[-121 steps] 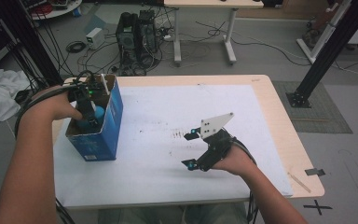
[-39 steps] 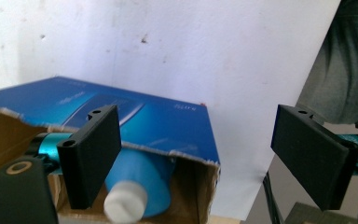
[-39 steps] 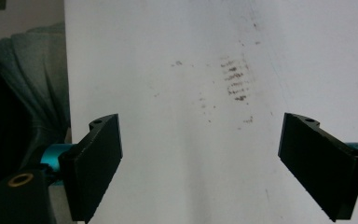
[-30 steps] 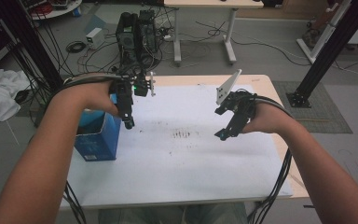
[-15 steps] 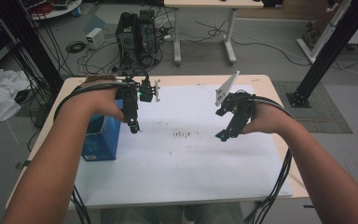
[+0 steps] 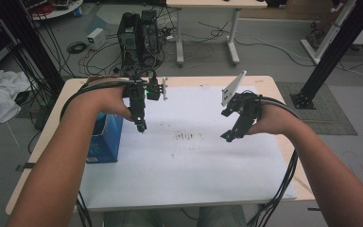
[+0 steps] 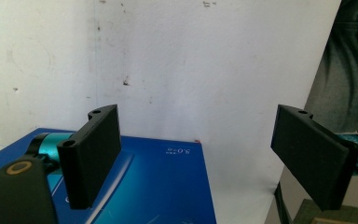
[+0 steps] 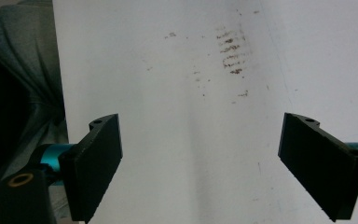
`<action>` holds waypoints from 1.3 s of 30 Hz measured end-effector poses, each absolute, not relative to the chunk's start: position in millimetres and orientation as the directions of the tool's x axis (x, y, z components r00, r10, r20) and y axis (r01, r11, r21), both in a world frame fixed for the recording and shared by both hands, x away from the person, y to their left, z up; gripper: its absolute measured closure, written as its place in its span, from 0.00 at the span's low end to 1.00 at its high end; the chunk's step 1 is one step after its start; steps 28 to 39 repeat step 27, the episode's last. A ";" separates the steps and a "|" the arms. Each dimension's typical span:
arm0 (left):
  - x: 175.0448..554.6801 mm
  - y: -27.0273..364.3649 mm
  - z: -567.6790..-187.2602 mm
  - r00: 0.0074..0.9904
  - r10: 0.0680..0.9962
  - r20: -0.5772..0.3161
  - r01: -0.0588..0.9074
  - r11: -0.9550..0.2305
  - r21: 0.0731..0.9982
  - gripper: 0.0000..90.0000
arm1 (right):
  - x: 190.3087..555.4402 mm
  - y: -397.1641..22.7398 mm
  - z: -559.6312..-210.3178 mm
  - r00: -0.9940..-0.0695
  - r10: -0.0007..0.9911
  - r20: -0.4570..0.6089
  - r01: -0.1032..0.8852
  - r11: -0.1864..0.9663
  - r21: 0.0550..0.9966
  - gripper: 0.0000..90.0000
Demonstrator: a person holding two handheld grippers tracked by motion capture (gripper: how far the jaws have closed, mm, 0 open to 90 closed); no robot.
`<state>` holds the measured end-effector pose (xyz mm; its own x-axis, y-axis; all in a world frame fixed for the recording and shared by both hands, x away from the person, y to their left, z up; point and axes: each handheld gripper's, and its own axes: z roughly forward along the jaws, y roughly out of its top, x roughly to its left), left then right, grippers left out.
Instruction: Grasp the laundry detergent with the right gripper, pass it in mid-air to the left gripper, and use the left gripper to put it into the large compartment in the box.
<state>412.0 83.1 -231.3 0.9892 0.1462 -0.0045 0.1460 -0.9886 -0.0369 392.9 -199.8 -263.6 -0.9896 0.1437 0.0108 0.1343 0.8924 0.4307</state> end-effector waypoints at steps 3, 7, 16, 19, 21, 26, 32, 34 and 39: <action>412.2 83.2 -229.8 0.989 0.150 -0.009 0.150 -0.988 -0.035 0.18 | 394.0 -202.0 -263.5 -0.989 0.148 -0.003 0.132 0.891 0.435 0.14; 412.1 83.0 -227.1 0.989 0.149 -0.013 0.149 -0.988 -0.031 0.18 | 393.9 -203.1 -263.1 -0.988 0.151 0.013 0.142 0.894 0.425 0.14; 412.3 81.3 -228.2 0.989 0.146 -0.011 0.146 -0.989 -0.032 0.18 | 394.5 -202.1 -264.1 -0.989 0.146 0.005 0.134 0.899 0.418 0.14; 412.0 80.4 -229.0 0.990 0.140 -0.011 0.139 -0.990 -0.028 0.18 | 394.6 -202.4 -264.1 -0.988 0.156 0.010 0.146 0.896 0.419 0.14; 411.5 79.6 -228.8 0.990 0.143 -0.010 0.142 -0.989 -0.029 0.18 | 394.6 -202.3 -264.1 -0.988 0.157 0.009 0.147 0.896 0.418 0.14; 410.5 80.6 -229.4 0.988 0.151 -0.019 0.150 -0.988 -0.027 0.18 | 394.2 -201.7 -263.4 -0.989 0.151 -0.002 0.136 0.896 0.423 0.14; 410.5 80.6 -229.4 0.988 0.151 -0.019 0.150 -0.988 -0.027 0.18 | 393.6 -201.5 -263.0 -0.988 0.155 0.008 0.144 0.896 0.421 0.14; 410.5 80.6 -229.4 0.988 0.151 -0.019 0.150 -0.988 -0.027 0.18 | 393.6 -201.5 -263.0 -0.988 0.155 0.008 0.144 0.896 0.421 0.14; 410.5 80.6 -229.4 0.988 0.151 -0.019 0.150 -0.988 -0.027 0.18 | 393.6 -201.5 -263.0 -0.988 0.155 0.008 0.144 0.896 0.421 0.14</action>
